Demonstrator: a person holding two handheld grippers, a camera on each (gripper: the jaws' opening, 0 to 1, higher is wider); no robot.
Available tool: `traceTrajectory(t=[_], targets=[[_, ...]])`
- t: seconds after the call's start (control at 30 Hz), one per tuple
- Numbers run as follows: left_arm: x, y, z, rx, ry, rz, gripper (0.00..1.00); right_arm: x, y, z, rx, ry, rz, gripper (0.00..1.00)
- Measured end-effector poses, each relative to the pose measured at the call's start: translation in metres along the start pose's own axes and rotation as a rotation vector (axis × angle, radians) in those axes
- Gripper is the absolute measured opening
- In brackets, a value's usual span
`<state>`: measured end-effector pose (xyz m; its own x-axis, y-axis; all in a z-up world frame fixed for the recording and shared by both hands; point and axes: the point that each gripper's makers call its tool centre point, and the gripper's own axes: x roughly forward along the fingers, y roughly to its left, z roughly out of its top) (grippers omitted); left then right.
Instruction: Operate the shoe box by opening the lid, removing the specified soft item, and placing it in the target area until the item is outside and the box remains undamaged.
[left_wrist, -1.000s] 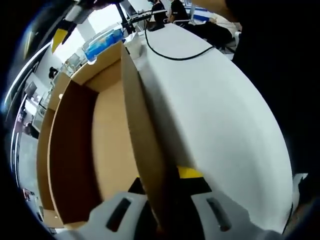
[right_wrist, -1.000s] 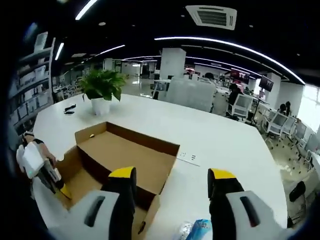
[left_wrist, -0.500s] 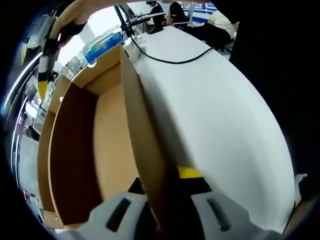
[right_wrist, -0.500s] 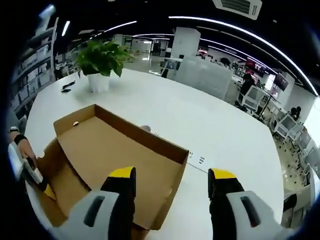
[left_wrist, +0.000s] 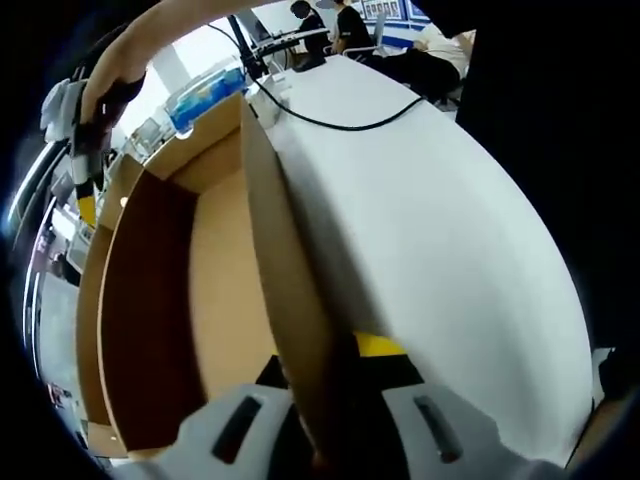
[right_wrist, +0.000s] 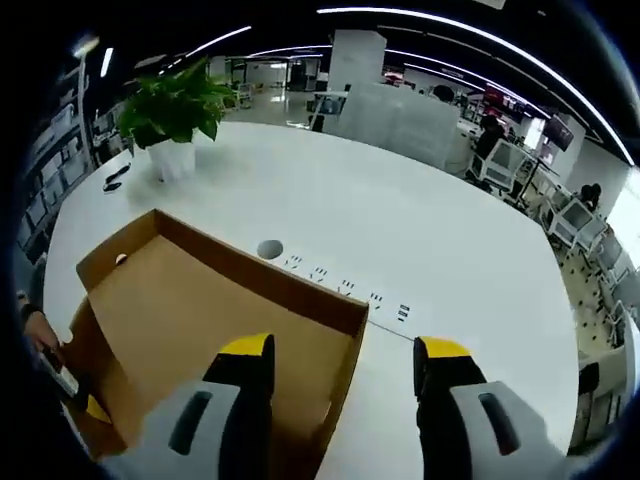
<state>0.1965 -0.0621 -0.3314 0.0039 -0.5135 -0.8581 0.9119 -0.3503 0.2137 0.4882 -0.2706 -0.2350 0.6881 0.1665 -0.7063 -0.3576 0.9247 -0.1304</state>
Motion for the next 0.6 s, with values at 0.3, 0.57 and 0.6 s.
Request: traceTrajectory(t=[0.3,0.57,0.6], targets=[[0.001,0.0,0.001,0.001,-0.001,0.0,0.08,0.019,-0.01,-0.006,-0.005,0.064,-0.048,0.41],[0.002,0.0,0.001,0.006,-0.005,0.001,0.08,0.023,-0.008,-0.021,-0.037,0.108,-0.049,0.22],[0.002,0.0,0.001,0.007,-0.006,0.001,0.08,0.023,-0.011,-0.02,-0.038,0.111,-0.052,0.21]])
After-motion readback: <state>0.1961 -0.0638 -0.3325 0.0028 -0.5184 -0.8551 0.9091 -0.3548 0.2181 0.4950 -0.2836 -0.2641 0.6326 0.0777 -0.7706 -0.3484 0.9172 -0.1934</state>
